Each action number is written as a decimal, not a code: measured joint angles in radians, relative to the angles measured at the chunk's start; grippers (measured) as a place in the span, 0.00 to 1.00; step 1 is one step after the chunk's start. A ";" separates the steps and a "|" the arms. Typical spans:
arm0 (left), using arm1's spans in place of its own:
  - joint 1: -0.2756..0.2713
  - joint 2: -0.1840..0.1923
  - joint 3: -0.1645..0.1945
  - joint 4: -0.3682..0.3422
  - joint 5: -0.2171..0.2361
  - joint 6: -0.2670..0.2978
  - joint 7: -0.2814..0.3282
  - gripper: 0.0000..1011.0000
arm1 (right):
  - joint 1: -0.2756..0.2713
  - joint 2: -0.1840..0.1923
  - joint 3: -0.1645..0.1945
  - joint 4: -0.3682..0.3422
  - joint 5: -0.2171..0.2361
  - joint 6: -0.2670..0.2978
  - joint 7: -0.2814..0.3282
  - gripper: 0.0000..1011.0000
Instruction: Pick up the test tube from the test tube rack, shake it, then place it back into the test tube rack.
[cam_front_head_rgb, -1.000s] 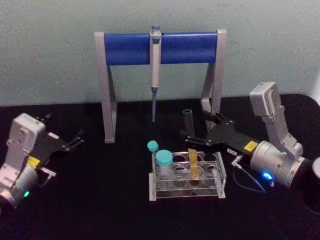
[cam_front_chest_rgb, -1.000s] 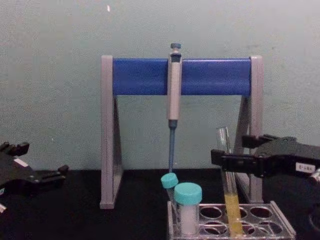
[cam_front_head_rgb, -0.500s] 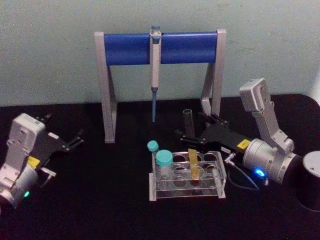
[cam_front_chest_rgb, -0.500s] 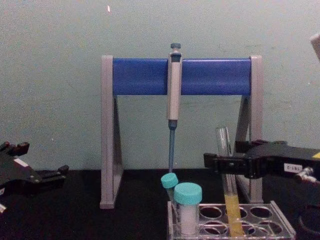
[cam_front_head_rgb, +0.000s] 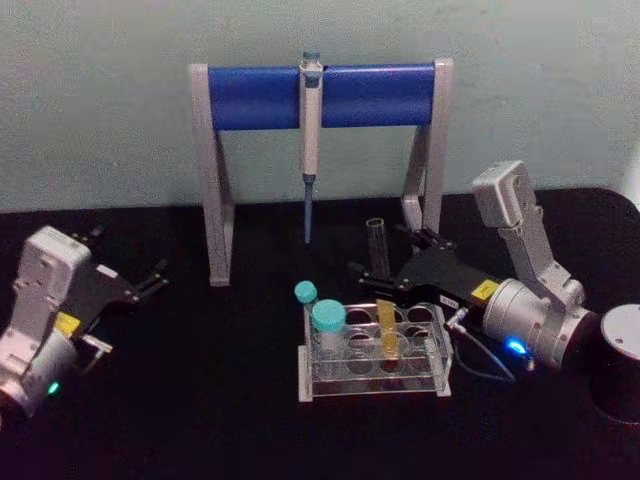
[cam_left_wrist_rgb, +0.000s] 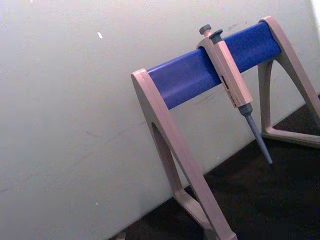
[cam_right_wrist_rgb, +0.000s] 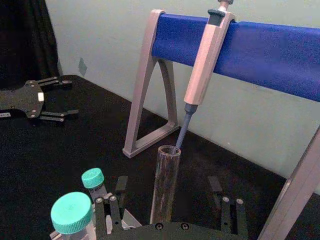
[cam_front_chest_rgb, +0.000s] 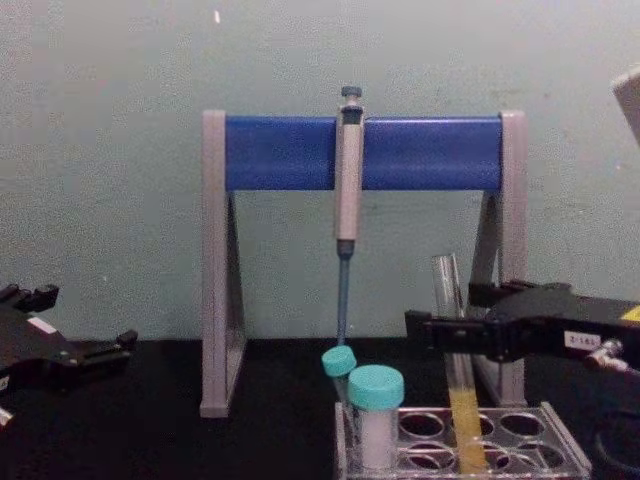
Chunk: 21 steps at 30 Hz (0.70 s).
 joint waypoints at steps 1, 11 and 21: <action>0.000 0.000 0.000 0.000 0.000 0.000 0.000 0.99 | 0.000 0.000 0.000 0.000 -0.002 -0.002 0.000 0.99; 0.000 0.000 0.000 0.000 0.000 0.000 0.000 0.99 | -0.003 0.000 0.001 -0.002 -0.005 -0.006 0.002 0.99; 0.000 0.000 0.000 0.000 0.000 0.000 0.000 0.99 | -0.003 0.001 0.001 -0.002 -0.005 -0.006 0.002 0.99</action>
